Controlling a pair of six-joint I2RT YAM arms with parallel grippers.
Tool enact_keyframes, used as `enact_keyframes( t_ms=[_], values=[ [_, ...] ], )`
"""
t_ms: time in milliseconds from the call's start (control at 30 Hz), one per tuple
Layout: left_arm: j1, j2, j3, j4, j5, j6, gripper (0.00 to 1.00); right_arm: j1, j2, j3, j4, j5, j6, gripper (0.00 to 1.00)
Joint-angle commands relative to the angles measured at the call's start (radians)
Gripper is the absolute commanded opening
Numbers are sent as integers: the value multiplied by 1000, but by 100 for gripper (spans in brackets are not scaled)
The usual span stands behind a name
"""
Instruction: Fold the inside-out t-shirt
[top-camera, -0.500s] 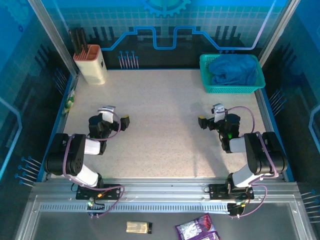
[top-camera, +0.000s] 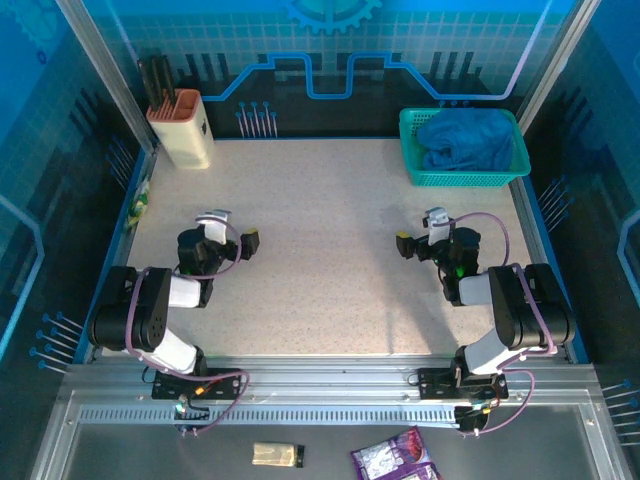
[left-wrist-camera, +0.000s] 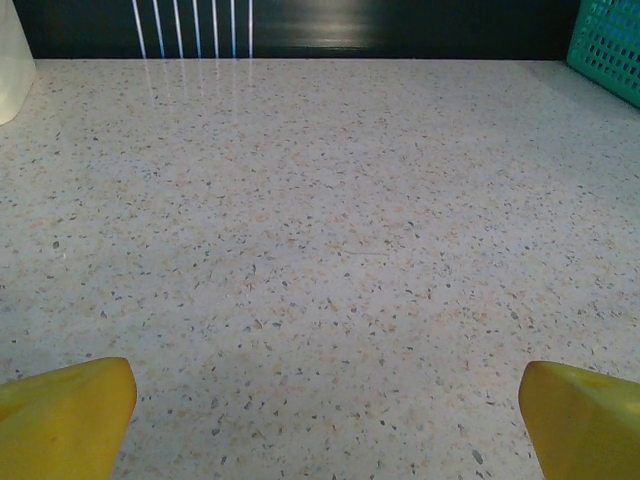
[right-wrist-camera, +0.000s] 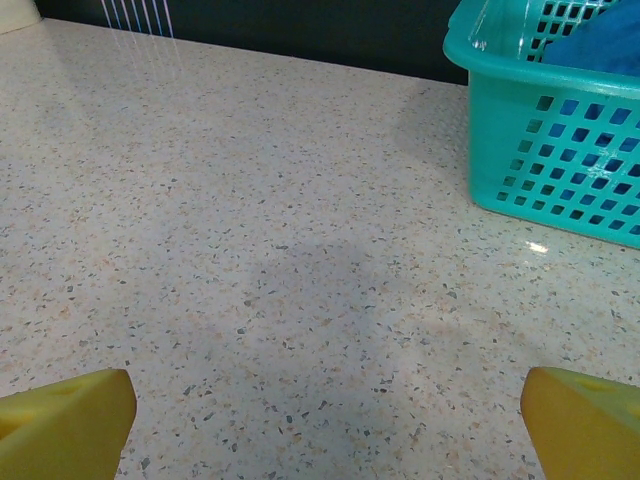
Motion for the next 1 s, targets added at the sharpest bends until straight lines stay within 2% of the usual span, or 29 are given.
enact_keyframes(
  t_ms=[0, 100, 233, 567, 733, 800, 933, 967],
  values=[
    [9, 2, 22, -10, -9, -9, 99, -13, -9, 15, 6, -20, 5, 100],
    [9, 2, 22, -10, -11, -10, 99, -14, -8, 17, 2, -9, 10, 100],
    [11, 3, 35, -32, -64, -32, 99, -13, -8, 41, -43, 150, 69, 100],
    [11, 3, 41, -41, -89, -38, 99, -9, -8, 44, -46, 162, 68, 100],
    [1, -28, 36, -56, -121, -36, 99, 46, -20, 49, -60, 277, 37, 100],
    [-9, -90, 47, -125, -164, -39, 99, 65, -64, 53, -100, 322, 29, 100],
    [-63, -237, 109, -380, -349, -67, 99, 73, -170, 142, -343, 393, 48, 100],
    [-69, -265, 126, -435, -355, -80, 99, 73, -189, 171, -395, 406, 55, 100]
  ],
)
